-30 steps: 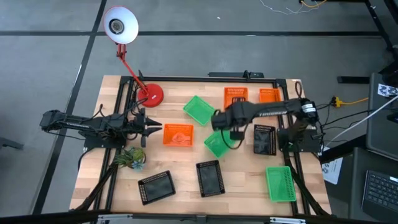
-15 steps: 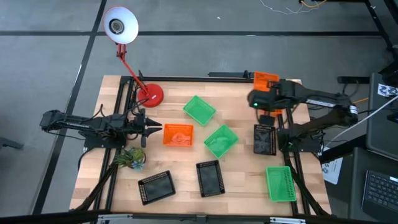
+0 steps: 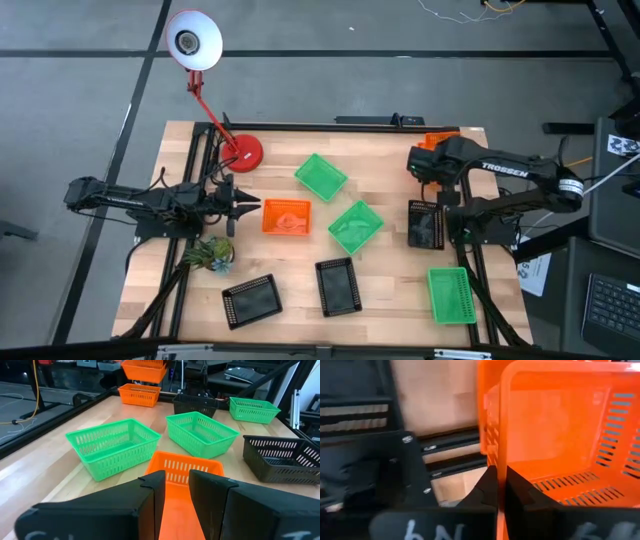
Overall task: Stack baskets by color
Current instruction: Stack the bottom orange bin on the right orange bin
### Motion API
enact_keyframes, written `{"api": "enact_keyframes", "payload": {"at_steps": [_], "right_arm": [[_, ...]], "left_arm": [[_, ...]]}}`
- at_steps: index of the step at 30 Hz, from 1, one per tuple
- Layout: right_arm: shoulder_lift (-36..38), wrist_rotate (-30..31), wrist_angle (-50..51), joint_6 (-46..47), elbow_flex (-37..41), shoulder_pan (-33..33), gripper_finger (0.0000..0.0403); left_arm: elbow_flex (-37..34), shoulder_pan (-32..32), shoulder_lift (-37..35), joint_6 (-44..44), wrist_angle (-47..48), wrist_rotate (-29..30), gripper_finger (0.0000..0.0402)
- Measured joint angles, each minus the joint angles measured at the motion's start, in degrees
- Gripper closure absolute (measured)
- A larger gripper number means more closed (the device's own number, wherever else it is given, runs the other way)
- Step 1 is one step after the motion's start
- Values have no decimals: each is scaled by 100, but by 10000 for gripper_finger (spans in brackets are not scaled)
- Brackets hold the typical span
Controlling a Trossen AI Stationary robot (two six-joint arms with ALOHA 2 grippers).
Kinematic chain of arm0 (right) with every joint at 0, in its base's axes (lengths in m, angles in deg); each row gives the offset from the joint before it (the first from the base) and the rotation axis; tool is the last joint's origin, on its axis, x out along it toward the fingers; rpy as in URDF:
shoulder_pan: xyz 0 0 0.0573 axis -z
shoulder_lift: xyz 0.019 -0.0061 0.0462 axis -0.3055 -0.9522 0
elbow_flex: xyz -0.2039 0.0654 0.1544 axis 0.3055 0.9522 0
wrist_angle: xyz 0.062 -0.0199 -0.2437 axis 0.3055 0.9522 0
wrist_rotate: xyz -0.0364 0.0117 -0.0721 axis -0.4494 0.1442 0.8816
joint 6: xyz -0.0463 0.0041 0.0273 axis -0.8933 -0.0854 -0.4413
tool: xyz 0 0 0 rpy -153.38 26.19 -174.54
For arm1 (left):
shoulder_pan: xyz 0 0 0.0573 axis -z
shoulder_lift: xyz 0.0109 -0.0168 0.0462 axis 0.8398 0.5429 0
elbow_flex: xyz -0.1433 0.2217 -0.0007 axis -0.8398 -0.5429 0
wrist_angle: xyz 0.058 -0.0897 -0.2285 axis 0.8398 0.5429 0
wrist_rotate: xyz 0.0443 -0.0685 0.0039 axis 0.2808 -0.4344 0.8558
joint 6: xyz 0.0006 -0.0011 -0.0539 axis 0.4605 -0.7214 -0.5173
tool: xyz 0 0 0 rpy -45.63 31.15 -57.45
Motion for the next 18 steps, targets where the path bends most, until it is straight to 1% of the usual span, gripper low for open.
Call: {"api": "enact_keyframes", "payload": {"at_steps": [6,13,15,18], "right_arm": [[0,18,-1009,-513,379,378,401],[0,23,-1081,-853,587,595,399],[0,23,-1192,-906,606,620,387],[0,25,-1342,-908,606,682,356]], "left_arm": [[-1,0,1,2,-32,-1,321],[-1,1,0,10,-32,0,321],[0,2,0,13,-32,-2,321],[0,2,0,11,-32,-2,321]]}}
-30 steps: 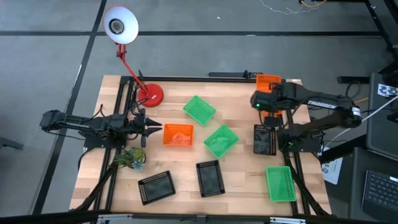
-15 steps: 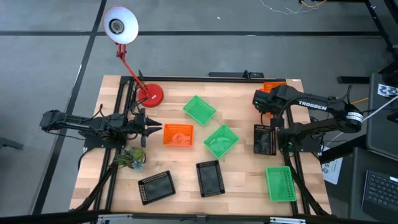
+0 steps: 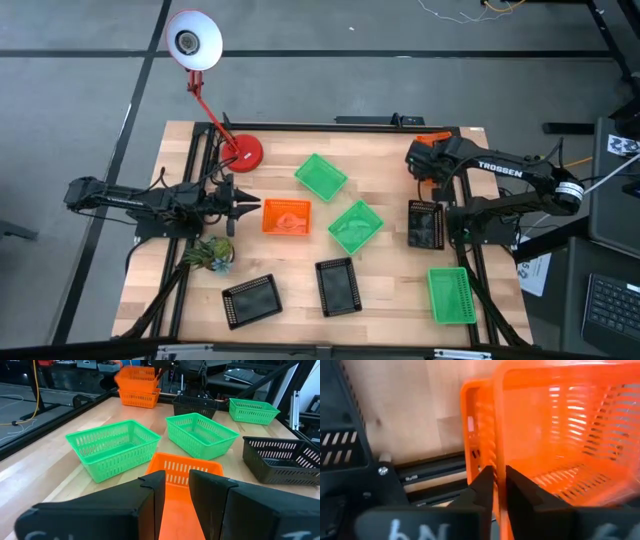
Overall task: Stack baskets by color
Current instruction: Stack the bottom orange bin on the right orange bin, then adjust the right black bin
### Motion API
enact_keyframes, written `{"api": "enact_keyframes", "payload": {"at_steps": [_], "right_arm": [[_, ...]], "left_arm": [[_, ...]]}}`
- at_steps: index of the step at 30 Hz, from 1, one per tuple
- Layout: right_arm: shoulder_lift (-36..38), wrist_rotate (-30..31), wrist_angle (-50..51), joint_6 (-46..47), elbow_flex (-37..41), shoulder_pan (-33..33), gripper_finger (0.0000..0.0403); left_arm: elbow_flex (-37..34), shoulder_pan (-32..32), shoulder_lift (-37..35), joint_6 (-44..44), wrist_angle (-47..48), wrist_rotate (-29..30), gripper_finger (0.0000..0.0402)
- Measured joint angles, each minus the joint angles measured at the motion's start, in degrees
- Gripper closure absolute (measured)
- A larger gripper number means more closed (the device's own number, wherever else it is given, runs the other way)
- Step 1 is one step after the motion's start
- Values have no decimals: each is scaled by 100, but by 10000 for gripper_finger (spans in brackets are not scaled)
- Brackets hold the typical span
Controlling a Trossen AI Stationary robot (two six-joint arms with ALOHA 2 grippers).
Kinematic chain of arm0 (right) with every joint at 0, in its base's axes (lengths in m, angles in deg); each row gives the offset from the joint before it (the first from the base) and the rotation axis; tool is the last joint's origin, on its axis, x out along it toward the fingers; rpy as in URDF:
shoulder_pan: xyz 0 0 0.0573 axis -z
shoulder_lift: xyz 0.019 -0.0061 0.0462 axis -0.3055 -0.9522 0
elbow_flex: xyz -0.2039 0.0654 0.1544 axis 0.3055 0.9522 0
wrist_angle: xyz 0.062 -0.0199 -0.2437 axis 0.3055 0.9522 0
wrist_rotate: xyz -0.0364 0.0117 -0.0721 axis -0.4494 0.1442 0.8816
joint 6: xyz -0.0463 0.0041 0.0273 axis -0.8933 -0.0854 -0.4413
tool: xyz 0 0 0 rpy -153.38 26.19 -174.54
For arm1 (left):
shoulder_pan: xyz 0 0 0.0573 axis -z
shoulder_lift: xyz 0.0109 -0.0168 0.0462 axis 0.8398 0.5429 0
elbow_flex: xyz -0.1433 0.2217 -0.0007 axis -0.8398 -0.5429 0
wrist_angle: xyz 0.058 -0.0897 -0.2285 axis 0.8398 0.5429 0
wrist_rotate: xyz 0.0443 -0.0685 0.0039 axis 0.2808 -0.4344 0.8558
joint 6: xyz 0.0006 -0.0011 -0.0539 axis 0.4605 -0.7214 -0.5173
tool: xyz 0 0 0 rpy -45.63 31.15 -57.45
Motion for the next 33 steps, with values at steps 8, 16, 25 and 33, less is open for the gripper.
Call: {"api": "enact_keyframes", "payload": {"at_steps": [8,16,25,33], "right_arm": [[0,184,-14,-4,0,196,307],[0,190,-7,91,-2,157,300],[0,-1773,-479,1314,-419,-545,300],[-270,-2415,-992,2465,-516,-2058,299]], "left_arm": [[0,-2,0,-5,-2,0,321],[0,-1,0,-7,-2,1,321],[-2,0,0,2,-4,2,321],[0,-1,0,6,-4,4,321]]}}
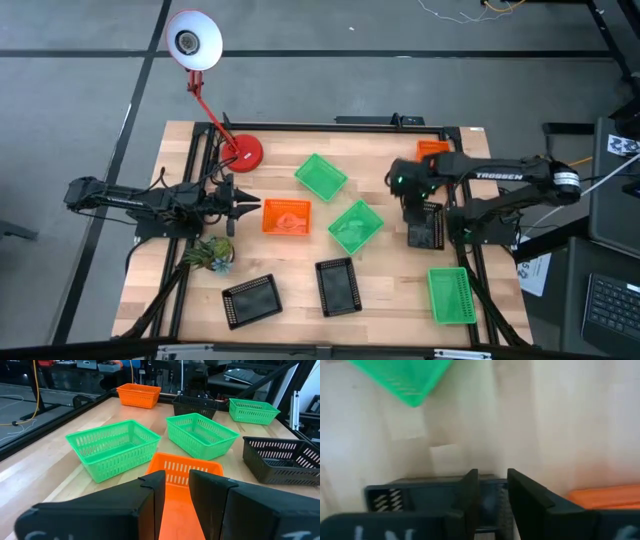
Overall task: Stack baskets by color
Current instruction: Adjust the right black bin
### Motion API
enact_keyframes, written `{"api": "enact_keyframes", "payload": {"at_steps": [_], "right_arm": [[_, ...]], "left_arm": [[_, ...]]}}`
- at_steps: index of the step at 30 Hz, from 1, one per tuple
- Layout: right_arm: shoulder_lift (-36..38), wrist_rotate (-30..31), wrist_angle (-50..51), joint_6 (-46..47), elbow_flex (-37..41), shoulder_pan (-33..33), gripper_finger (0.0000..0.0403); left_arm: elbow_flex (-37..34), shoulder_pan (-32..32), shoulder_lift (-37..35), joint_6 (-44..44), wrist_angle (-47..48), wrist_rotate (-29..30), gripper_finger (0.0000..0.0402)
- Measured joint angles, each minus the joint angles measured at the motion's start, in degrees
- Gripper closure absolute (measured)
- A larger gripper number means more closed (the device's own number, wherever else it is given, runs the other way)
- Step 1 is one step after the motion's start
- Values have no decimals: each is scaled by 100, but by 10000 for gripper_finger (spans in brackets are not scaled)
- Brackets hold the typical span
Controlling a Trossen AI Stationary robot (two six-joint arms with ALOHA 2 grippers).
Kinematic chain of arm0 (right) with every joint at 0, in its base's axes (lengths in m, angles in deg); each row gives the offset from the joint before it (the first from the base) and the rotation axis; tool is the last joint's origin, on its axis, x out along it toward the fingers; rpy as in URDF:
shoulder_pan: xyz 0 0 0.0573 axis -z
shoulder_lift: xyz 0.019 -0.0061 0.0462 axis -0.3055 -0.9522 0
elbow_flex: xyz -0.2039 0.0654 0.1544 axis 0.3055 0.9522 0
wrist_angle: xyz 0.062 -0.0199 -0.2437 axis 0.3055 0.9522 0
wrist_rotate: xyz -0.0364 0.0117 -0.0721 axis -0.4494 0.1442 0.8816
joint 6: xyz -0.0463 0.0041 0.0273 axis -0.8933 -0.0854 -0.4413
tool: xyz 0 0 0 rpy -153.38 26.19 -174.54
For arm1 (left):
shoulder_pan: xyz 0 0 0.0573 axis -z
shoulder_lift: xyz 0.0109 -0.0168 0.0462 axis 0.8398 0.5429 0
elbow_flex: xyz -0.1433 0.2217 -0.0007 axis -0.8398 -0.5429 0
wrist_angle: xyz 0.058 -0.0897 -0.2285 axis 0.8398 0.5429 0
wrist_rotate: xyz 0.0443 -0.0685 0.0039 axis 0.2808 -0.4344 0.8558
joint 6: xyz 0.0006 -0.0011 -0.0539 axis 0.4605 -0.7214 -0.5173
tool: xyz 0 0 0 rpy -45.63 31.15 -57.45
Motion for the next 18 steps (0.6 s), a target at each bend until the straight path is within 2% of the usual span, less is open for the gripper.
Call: {"api": "enact_keyframes", "payload": {"at_steps": [7,14,18], "right_arm": [[-854,2,-30,418,0,-891,299],[-1473,13,39,761,4,-1123,299],[-1601,13,428,982,4,-1157,299]], "left_arm": [[0,1,0,2,2,101,321],[0,1,2,2,9,147,321],[-1,1,0,2,13,147,321]]}}
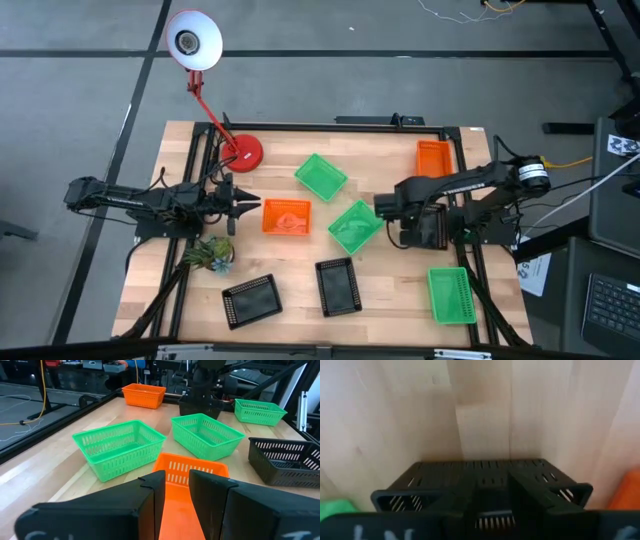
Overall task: Stack baskets by color
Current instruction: Adjust the right black bin, then stack the middle green bin on the bottom green bin
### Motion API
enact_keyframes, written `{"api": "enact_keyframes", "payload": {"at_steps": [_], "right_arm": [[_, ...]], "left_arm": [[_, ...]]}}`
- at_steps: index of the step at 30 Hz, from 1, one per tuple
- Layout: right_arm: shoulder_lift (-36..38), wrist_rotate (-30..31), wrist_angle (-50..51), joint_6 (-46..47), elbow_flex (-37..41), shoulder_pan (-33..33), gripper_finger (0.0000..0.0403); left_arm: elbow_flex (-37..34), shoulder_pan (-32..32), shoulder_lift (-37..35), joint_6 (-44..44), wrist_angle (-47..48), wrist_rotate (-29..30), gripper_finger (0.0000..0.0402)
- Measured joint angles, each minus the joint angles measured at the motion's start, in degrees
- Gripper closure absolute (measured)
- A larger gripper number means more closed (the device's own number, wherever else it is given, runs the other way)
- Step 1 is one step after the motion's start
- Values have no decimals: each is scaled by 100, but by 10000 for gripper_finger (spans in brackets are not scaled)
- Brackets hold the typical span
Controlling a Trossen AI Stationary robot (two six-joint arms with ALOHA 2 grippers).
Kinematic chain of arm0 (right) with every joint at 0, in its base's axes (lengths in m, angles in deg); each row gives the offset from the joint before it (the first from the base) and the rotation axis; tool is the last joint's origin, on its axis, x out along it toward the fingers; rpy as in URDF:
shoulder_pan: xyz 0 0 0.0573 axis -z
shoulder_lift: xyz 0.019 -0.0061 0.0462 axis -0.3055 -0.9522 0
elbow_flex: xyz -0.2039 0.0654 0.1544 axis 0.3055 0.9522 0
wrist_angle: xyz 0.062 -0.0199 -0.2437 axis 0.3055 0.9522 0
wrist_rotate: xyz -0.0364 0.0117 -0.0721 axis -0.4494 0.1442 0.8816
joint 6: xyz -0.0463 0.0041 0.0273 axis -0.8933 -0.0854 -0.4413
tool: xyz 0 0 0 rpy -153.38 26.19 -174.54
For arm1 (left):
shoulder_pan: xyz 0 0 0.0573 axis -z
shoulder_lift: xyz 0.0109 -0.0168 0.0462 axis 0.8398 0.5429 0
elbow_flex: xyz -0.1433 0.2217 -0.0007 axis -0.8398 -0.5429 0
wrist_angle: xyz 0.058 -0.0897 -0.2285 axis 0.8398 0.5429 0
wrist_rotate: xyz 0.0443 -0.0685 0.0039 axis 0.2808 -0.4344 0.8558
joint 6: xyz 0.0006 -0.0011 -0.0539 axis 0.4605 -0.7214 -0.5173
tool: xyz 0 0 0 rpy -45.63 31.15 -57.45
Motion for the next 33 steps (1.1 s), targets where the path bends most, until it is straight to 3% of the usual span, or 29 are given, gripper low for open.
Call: {"api": "enact_keyframes", "payload": {"at_steps": [17,22,28,33], "right_arm": [[-7,7,703,164,2,-150,299],[-7,6,197,159,-98,-281,299],[-7,270,-164,83,-829,-649,299],[-20,606,-812,-651,-1246,-1026,299]], "left_arm": [[-1,0,0,0,7,0,321],[1,-1,0,0,7,0,321],[1,-2,0,-2,7,0,321],[0,-1,2,-1,7,0,321]]}}
